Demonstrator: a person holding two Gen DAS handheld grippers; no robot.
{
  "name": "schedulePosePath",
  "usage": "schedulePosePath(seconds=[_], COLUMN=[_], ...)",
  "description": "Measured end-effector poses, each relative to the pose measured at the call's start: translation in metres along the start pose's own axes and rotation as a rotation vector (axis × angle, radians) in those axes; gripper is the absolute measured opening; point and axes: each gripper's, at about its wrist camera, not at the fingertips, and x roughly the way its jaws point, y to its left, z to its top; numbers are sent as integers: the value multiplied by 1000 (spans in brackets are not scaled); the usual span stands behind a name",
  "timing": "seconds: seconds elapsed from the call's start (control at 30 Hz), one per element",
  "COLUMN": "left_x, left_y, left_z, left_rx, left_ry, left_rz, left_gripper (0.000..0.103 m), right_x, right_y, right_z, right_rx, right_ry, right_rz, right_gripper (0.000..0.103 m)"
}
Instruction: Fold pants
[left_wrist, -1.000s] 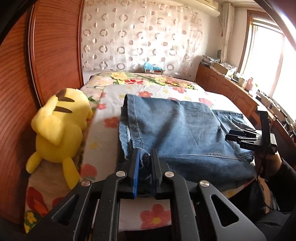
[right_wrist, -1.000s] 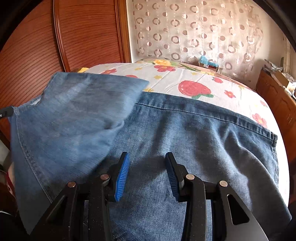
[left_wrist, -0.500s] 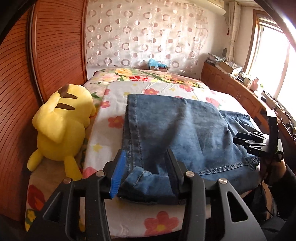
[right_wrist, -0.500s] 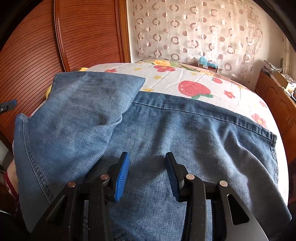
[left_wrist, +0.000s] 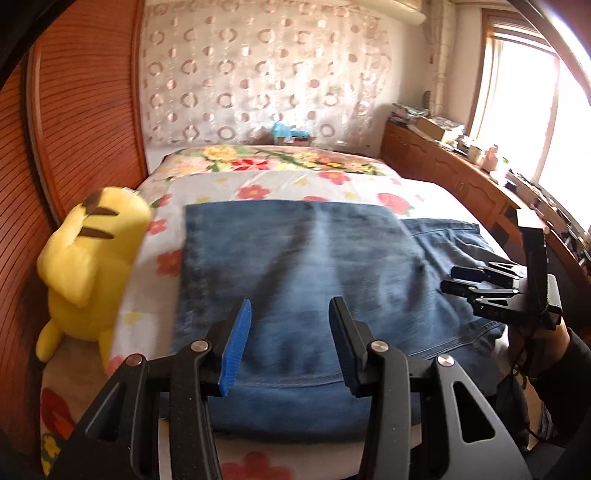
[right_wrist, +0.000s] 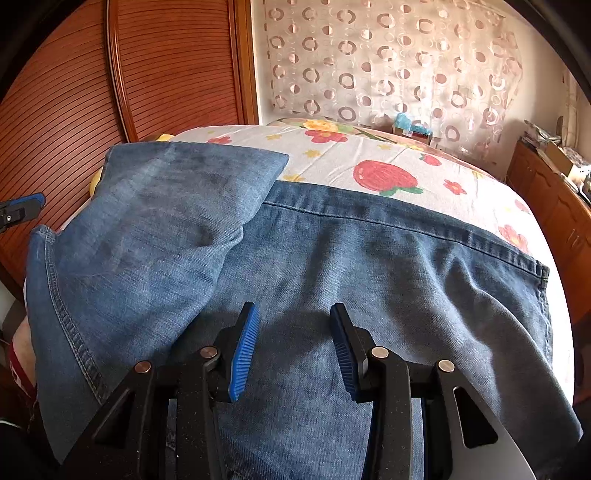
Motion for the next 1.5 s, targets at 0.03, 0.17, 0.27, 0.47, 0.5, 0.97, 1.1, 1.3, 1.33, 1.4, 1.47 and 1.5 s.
schedulePosePath(seconds=[0.03, 0.17, 0.27, 0.47, 0.5, 0.97, 1.1, 1.3, 1.33, 1.4, 1.47, 1.5], left_x=[3, 12, 21, 44, 47, 56, 61, 65, 66, 65, 66, 66], left_y=[-7, -30, -46, -72, -77, -105, -103, -103, -104, -105, -106, -106], left_z=[1, 3, 3, -6, -9, -20, -24, -29, -30, -30, -31, -30], left_rx=[12, 49, 85, 119, 126, 175, 175, 169, 172, 178, 177, 175], left_ry=[0, 2, 19, 86, 98, 127, 137, 130, 129, 127, 126, 126], left_rz=[-9, -49, -59, -126, -129, -132, -134, -141, -139, -134, -133, -134], left_gripper=[45, 49, 58, 75, 75, 76, 76, 78, 78, 78, 78, 78], right_x=[-4, -23, -45, -83, -87, -127, -119, -112, -110, -109, -106, -104], right_y=[-2, -10, -20, -54, -58, -125, -127, -130, -132, -131, -133, -134], right_z=[0, -2, -1, -15, -19, -82, -80, -78, -78, -79, -81, -82], right_rx=[9, 29, 33, 68, 73, 253, 272, 279, 278, 279, 283, 287], right_ry=[-11, -40, -71, -99, -99, -67, -42, -16, -9, 7, 27, 33], right_rz=[-2, 5, -17, -118, -135, -256, -230, -238, -244, -253, -268, -275], right_gripper=[42, 42, 42, 42, 42, 42, 47, 47, 47, 47, 47, 47])
